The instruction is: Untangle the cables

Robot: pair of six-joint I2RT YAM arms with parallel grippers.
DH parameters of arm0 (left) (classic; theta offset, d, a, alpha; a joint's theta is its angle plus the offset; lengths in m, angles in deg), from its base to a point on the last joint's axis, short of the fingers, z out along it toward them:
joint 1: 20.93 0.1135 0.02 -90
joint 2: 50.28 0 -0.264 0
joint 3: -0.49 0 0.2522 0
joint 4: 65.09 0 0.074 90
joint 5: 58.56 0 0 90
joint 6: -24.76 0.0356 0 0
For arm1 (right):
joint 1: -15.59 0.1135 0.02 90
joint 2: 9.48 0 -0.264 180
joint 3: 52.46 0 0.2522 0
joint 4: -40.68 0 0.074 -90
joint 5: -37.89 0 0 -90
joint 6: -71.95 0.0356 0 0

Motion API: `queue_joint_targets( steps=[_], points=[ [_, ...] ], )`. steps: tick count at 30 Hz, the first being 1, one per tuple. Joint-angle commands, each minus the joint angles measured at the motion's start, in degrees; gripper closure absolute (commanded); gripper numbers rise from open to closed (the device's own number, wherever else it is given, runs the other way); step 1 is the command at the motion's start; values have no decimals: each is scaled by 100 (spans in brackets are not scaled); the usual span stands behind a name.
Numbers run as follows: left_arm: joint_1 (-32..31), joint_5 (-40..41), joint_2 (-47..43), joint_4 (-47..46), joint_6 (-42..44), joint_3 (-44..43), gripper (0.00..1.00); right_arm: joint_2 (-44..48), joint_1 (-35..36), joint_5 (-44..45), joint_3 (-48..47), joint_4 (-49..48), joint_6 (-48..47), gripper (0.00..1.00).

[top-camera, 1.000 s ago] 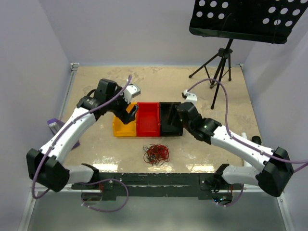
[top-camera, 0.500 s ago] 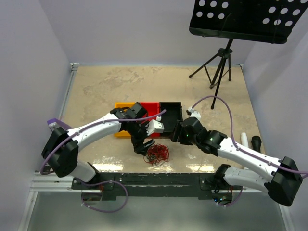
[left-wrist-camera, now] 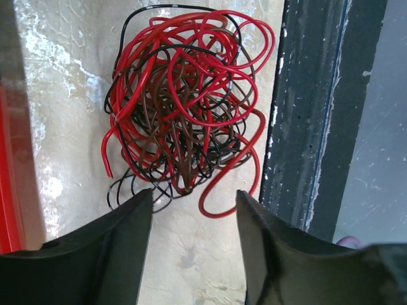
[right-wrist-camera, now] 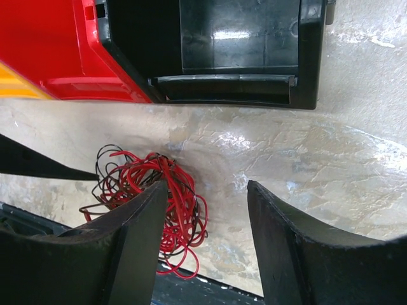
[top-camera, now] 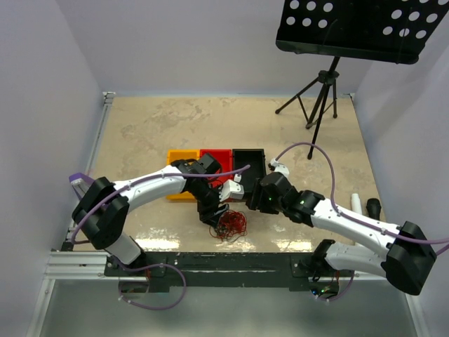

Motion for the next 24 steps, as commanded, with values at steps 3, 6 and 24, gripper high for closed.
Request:
queue_joint_targets(
  steps=[3, 6, 24],
  points=[
    [-64, -400, 235, -212, 228, -98, 58, 5, 40, -101, 107, -339, 100, 44],
    [-64, -400, 244, -185, 263, -150, 70, -12, 31, -127, 168, -409, 108, 44],
    [-55, 92, -643, 87, 131, -142, 100, 374, 172, -1295, 986, -1894, -94, 43]
  ],
)
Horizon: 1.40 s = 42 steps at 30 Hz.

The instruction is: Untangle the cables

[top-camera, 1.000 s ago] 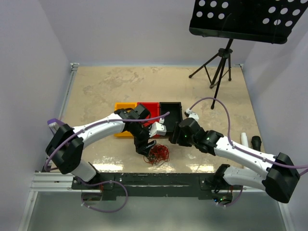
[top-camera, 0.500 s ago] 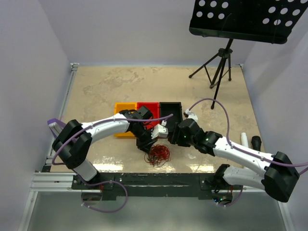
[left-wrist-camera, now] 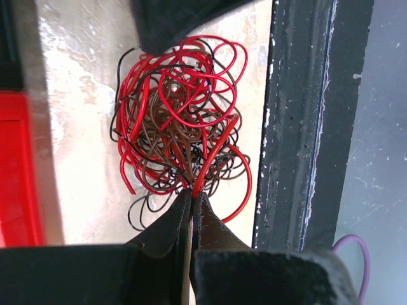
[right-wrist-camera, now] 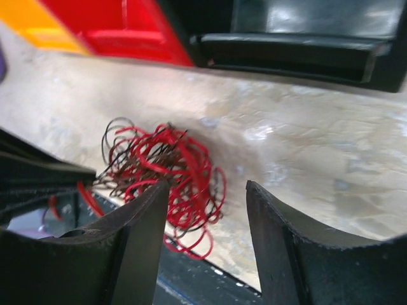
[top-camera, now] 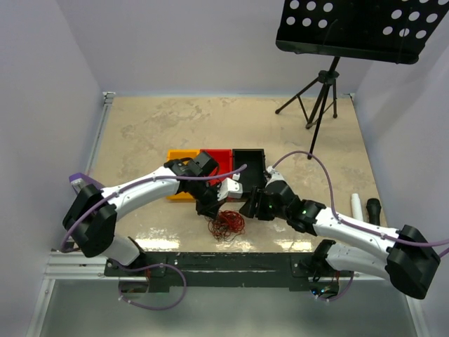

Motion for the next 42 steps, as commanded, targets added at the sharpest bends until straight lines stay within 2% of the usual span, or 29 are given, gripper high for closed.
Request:
queue_joint_targets(
  steps=[1, 9, 16, 20, 22, 25, 26, 35, 42],
  points=[
    [-23, 103, -302, -2, 7, -109, 100, 66, 78, -535, 175, -747, -81, 43],
    [-14, 594, -390, -222, -99, 58, 100, 49, 315, -588, 324, -1046, -239, 43],
    [-23, 1105, -487, -477, -99, 313, 100, -285, 420, -589, 386, -1319, -248, 50],
    [-14, 1131, -540, -468, -134, 278, 100, -461, 421, -571, 316, -1477, -274, 64],
    [-23, 1105, -557, -433, -143, 217, 100, -549, 421, -536, 255, -1486, -283, 75],
    [-14, 1149, -619, -293, -160, 111, 100, -523, 421, -343, 202, -1329, -265, 98],
    [-23, 1201, -671, -223, -152, 93, 100, -479, 421, -290, 158, -1232, -257, 100],
    [241, 1579, -1567, 699, 24, -398, 100, 153, 421, 931, -395, 463, -81, 100],
    [346, 1615, -2332, 1753, 59, -1347, 100, 66, 421, 1134, -502, 1010, -28, 100]
  ],
)
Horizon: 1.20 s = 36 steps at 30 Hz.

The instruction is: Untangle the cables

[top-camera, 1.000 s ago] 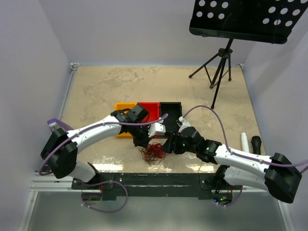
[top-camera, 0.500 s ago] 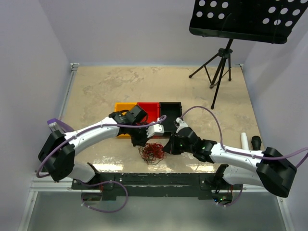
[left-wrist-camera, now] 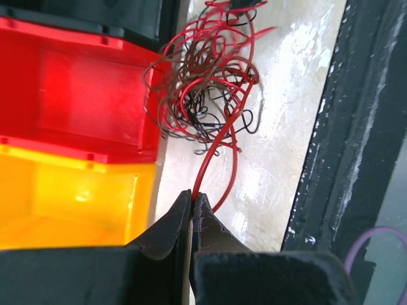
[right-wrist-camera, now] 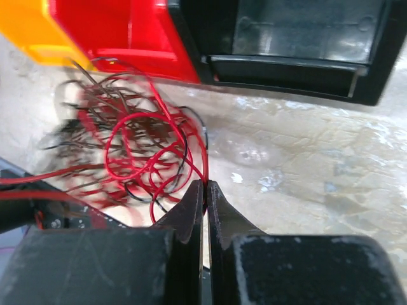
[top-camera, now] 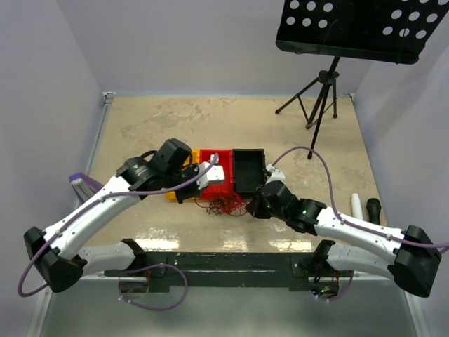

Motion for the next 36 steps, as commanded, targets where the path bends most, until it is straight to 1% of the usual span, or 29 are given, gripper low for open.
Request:
queue_joint_targets(
  steps=[1, 5, 9, 12, 15, 18, 21, 22, 23, 26, 27, 28, 29, 31, 32, 34, 36],
  points=[
    [106, -18, -533, 1016, 107, -827, 100, -100, 8, 356, -132, 625, 66, 100],
    [106, 131, -859, 1491, 291, -1346, 100, -241, 16, 435, -71, 766, 75, 100],
    [106, 429, -939, 2001, 494, -2407, 100, -346, 139, 540, -70, 810, 241, 100],
    [97, 955, -1000, 1950, 459, -3261, 100, -583, 315, 725, -193, 915, 364, 100],
    [106, 1413, -1298, 1398, 415, -3728, 100, -864, 552, 909, -334, 1012, 461, 100],
    [106, 1957, -1816, 337, 433, -3616, 100, -1145, 789, 1155, -545, 1187, 566, 100],
    [97, 2932, -2379, -1061, 327, -3256, 100, -1234, 939, 1287, -703, 1319, 655, 100],
    [106, 3170, -2467, -1387, 318, -3159, 100, -1243, 957, 1314, -738, 1337, 672, 100],
    [106, 3268, -2520, -1608, 336, -3114, 100, -1252, 965, 1331, -747, 1346, 690, 100],
    [106, 3356, -2486, -1707, 362, -3105, 100, -1234, 1001, 1410, -774, 1451, 760, 100],
    [106, 3583, -2486, -1890, 354, -3053, 100, -1217, 1018, 1454, -800, 1504, 786, 100],
    [106, 3959, -2503, -2240, 362, -2904, 100, -1199, 1027, 1481, -791, 1565, 813, 100],
    [106, 4624, -2555, -2913, 458, -2738, 100, -1181, 1036, 1516, -783, 1618, 839, 100],
    [106, 5917, -2609, -4363, 913, -2333, 100, -1120, 1045, 1551, -739, 1680, 909, 100],
    [89, 6045, -2600, -4570, 1038, -2279, 100, -1085, 1045, 1551, -721, 1680, 918, 100],
    [80, 5513, -2617, -3987, 804, -2349, 100, -971, 1045, 1586, -747, 1706, 953, 100],
    [89, 5265, -2653, -3607, 417, -2314, 100, -918, 1045, 1709, -852, 1846, 1006, 100]
  ],
)
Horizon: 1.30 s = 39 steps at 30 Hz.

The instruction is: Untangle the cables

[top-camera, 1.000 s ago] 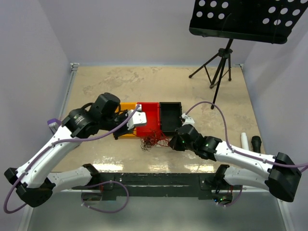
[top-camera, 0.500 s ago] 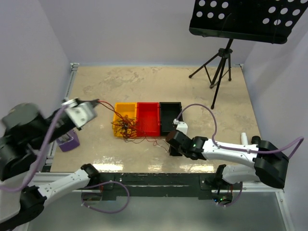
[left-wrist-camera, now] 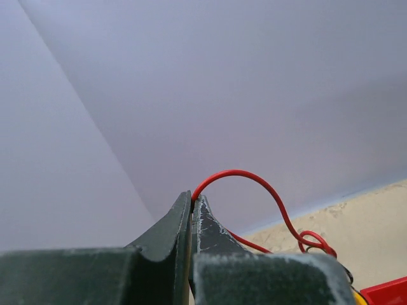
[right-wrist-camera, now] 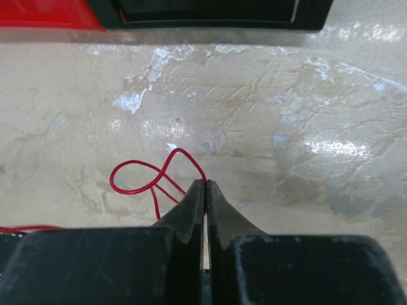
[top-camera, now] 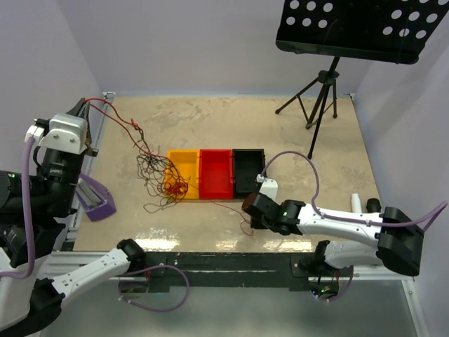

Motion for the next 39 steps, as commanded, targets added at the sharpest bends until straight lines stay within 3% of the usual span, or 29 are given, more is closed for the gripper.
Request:
queue_joint_targets(
  steps=[1, 4, 8, 12, 18, 21, 26, 29, 34, 39],
  points=[
    [-1, 199, -60, -280, -297, 83, 100, 247, 30, 463, -367, 424, 261, 100],
    [-1, -819, -34, 862, -421, 346, 100, 562, 30, 596, -710, 600, 296, 100],
    [-1, -1901, -288, 1786, -465, 1321, 100, 985, 30, 815, -1290, 785, 130, 100],
    [-1, -2825, -605, 2182, -448, 2087, 100, 1214, 30, 789, -1738, 750, -221, 100],
    [-1, -4477, -640, 2851, -123, 2299, 100, 1653, 30, 579, -2169, 268, -819, 100],
    [-1, -4148, -649, 2397, -323, 2220, 100, 1846, 30, 464, -2424, -110, -1206, 100],
    [-1, -2549, -790, 307, -71, 1676, 100, 2005, 30, 254, -2767, -322, -1540, 100],
    [-1, -2107, -615, -425, 115, 1149, 100, 2145, 30, 209, -2873, -480, -1655, 100],
    [-1, -2238, -368, -620, 106, 384, 100, 2400, 30, 253, -3013, -533, -1716, 100],
    [-1, -2632, -280, -121, -43, 110, 100, 2471, 30, 376, -3172, -314, -1699, 100]
  ],
)
